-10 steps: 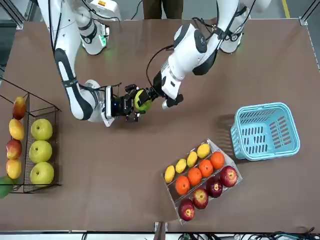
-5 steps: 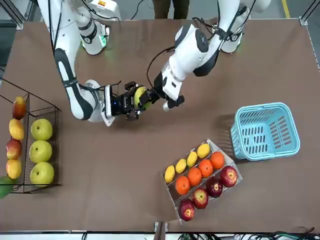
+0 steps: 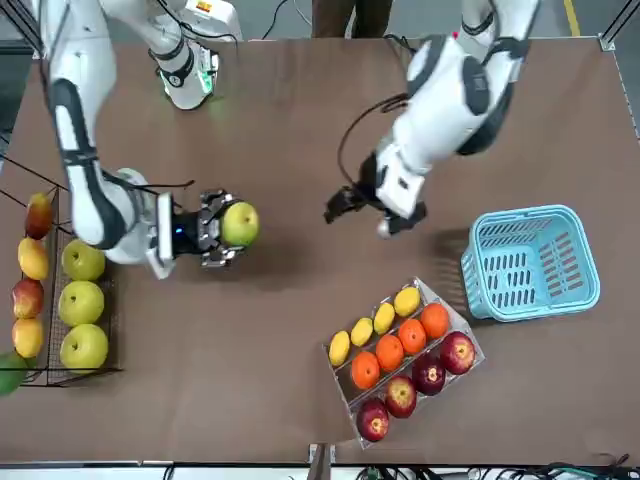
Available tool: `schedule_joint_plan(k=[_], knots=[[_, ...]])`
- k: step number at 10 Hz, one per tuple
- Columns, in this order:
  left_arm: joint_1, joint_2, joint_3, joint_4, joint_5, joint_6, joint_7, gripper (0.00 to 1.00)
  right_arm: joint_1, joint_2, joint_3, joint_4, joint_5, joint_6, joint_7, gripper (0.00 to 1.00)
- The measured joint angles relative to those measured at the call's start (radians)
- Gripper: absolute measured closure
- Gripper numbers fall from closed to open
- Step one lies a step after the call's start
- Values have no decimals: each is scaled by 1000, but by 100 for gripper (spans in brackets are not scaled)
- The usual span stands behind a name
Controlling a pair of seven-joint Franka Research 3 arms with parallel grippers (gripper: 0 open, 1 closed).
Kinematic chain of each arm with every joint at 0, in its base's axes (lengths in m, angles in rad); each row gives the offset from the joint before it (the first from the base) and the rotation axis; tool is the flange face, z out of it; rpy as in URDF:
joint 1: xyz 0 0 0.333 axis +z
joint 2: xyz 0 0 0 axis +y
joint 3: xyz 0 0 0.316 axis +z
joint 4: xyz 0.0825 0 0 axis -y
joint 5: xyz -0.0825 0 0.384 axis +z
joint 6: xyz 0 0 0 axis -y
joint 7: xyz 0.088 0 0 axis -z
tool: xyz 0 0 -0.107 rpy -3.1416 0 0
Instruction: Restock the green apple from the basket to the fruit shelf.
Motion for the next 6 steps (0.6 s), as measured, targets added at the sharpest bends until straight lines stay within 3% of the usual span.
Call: schedule_joint_plan(k=[3, 6], knots=[[204, -61, 3, -6, 162, -172, 141, 0, -70, -107, -7, 102, -318, 178, 154, 12], [255, -61, 4, -12, 353, -265, 242, 0, -62, -151, 2, 165, -673, 350, 435, 12]])
